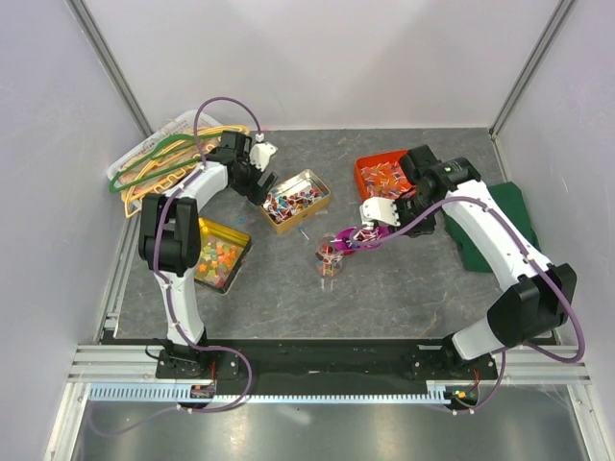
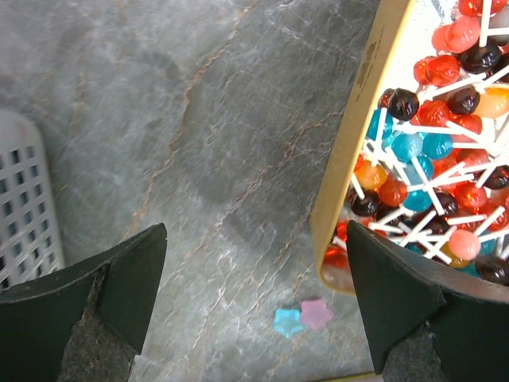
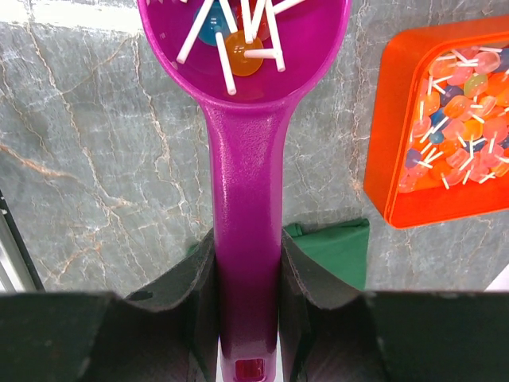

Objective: Pack the candies
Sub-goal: Place the fake candies in the packing bottle.

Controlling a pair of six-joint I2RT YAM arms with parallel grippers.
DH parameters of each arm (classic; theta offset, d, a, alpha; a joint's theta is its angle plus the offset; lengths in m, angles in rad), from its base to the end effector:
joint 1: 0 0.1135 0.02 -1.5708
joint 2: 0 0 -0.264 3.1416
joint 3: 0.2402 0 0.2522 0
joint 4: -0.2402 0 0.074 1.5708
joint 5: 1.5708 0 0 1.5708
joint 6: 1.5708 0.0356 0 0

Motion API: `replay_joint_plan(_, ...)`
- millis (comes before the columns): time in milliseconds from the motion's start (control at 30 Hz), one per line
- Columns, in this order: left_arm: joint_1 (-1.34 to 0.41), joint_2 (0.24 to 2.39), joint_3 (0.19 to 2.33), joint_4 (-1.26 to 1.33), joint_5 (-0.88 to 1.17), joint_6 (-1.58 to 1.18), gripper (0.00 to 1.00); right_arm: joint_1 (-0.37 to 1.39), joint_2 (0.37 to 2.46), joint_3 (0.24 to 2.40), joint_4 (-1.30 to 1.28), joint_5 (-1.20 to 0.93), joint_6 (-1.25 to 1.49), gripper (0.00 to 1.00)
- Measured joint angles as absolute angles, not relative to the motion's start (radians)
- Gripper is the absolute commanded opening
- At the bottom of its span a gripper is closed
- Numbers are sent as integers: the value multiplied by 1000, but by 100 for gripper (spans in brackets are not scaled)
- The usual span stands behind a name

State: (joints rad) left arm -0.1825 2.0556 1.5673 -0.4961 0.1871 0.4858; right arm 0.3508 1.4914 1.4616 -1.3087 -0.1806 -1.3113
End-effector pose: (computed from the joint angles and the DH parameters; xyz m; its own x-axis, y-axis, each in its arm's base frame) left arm 0.4392 -0.0878 0.1944 -0.5938 0.5761 -0.5617 0.6297 0.7673 0.1214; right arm 0.2521 0.0991 0.3232 0.1298 -0.9650 -0.2280 -0.9800 -0.0898 -0.1777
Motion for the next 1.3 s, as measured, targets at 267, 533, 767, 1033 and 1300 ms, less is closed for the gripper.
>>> replay_joint_plan(267,-174,2012,1538,-492,210,479,100,380,1539,1498,-1322,-130,-1287,0)
replay_joint_plan(533,-169,2000,1511,-490,220,467,100,420,1569,1564,-1339,-75,-1270,0)
replay_joint_plan(767,-163,1977,1498,-483,213,451,100,469,1588,1596,-1343,-18,-1259,0)
replay_joint_plan(1033,-151,1970,1498,-467,211,437,100,496,1588,1598,-1345,36,-1250,0)
replay_joint_plan(1300,-142,1970,1485,-457,212,427,100,530,1589,1613,-1346,84,-1242,0)
